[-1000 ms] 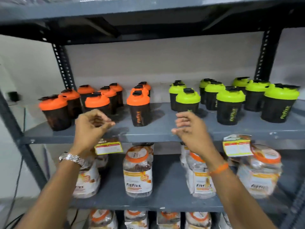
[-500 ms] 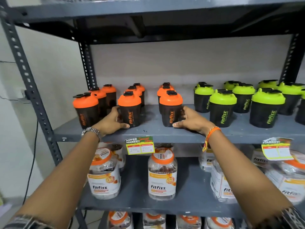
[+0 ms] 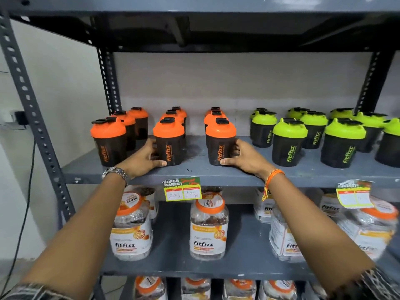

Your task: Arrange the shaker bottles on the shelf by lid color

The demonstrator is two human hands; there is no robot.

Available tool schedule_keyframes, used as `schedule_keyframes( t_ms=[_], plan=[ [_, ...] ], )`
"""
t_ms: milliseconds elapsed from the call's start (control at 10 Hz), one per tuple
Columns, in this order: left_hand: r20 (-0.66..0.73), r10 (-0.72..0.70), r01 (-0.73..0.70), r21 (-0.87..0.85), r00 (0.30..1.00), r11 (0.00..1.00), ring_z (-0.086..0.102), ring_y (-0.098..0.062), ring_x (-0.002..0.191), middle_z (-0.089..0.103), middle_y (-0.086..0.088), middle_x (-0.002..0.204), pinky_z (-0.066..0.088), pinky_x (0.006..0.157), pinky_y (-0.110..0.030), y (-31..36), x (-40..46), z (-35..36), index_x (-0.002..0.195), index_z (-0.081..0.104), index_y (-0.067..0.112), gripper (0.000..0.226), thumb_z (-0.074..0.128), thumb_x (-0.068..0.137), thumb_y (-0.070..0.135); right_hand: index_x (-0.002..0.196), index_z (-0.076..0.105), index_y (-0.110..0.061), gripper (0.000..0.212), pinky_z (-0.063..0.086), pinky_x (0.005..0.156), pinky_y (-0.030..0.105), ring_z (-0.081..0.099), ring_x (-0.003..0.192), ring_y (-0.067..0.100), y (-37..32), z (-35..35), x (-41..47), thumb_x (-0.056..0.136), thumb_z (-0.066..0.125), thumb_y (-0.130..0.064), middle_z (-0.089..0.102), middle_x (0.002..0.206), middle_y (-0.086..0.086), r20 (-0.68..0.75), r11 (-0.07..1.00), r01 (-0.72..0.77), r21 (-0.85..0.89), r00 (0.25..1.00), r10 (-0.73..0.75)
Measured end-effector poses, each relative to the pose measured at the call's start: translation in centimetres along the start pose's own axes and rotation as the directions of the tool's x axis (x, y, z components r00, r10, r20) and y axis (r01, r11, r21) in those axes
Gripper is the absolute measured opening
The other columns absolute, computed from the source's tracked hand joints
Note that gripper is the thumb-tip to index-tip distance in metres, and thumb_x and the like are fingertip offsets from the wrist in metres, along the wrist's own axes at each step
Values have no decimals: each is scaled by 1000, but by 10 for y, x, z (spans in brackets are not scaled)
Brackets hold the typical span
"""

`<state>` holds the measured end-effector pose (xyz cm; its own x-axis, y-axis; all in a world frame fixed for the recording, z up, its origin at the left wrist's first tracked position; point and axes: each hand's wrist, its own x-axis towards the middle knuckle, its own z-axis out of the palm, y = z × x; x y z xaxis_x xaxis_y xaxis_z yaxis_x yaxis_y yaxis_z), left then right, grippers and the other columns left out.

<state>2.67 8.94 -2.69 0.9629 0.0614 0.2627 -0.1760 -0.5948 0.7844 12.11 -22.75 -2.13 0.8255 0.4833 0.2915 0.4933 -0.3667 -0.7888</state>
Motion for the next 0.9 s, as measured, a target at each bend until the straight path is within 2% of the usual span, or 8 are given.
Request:
schedule_keyframes(
  t_ms=[100, 200, 300, 400, 500, 700, 800, 900],
  plan=[
    [0, 1, -1, 22, 1000, 1000, 51, 4, 113, 53, 15, 121, 44, 99, -18, 2, -1, 1, 140, 25, 19, 67, 65, 90, 1, 138, 45, -9, 76, 48, 108, 41, 61, 123, 20, 0, 0, -1, 74, 86, -15, 61, 138, 10, 0, 1000, 1, -2, 1000, -1],
    [10, -5, 5, 48, 1000, 999, 50, -9, 125, 51, 4, 133, 40, 110, -31, 1, -2, -1, 145, 22, 18, 71, 66, 90, 4, 139, 46, -10, 76, 48, 108, 42, 60, 124, 21, -2, 1, -2, 74, 86, -17, 61, 139, 10, 1, 1000, -1, -21, 1000, 1],
    [17, -18, 17, 61, 1000, 998, 47, -13, 130, 49, 2, 137, 38, 113, -35, 2, -4, -1, 146, 21, 19, 72, 66, 91, 6, 139, 46, -9, 75, 48, 108, 40, 60, 124, 22, 2, 1, 1, 75, 85, -15, 60, 139, 11, 8, 1000, -4, -11, 1000, 4],
    [19, -21, 20, 72, 1000, 997, 46, -14, 131, 49, 3, 136, 38, 113, -34, 4, -5, -1, 147, 20, 17, 73, 65, 91, 6, 139, 45, -8, 73, 48, 107, 37, 59, 125, 22, 0, 1, 0, 77, 83, -12, 59, 140, 12, 12, 1000, -4, -12, 1000, 4],
    [20, -33, 32, 64, 999, 997, 46, -15, 133, 50, 2, 136, 37, 115, -38, 3, -5, -1, 146, 21, 18, 73, 66, 91, 5, 139, 45, -8, 73, 47, 109, 40, 59, 126, 24, 3, 1, 2, 77, 83, -12, 59, 140, 13, 9, 1000, -3, -15, 1000, 3],
    [28, -51, 49, 53, 998, 997, 46, -13, 129, 50, 1, 134, 37, 109, -30, 5, -5, 0, 147, 20, 16, 72, 64, 91, 3, 140, 45, -8, 75, 46, 110, 45, 59, 126, 25, 4, 1, 3, 76, 84, -14, 59, 140, 13, 14, 1000, -23, -4, 1000, 23],
    [29, -73, 71, 49, 997, 996, 44, -14, 131, 48, 1, 136, 36, 111, -31, 6, -6, -1, 150, 15, 16, 79, 65, 91, 3, 141, 44, -8, 81, 47, 109, 43, 59, 126, 26, -6, -4, -8, 73, 86, -12, 60, 139, 14, 41, 997, -71, -9, 997, 71],
    [44, -71, 71, 0, 997, 998, 37, -20, 144, 41, -2, 151, 30, 121, -44, 4, -4, -5, 155, -2, 26, 100, 68, 87, 1, 148, 36, -7, 91, 48, 105, 39, 55, 131, 27, -20, -12, -25, 73, 86, -12, 53, 144, 14, -62, 993, -52, 103, 996, 58]
  ],
)
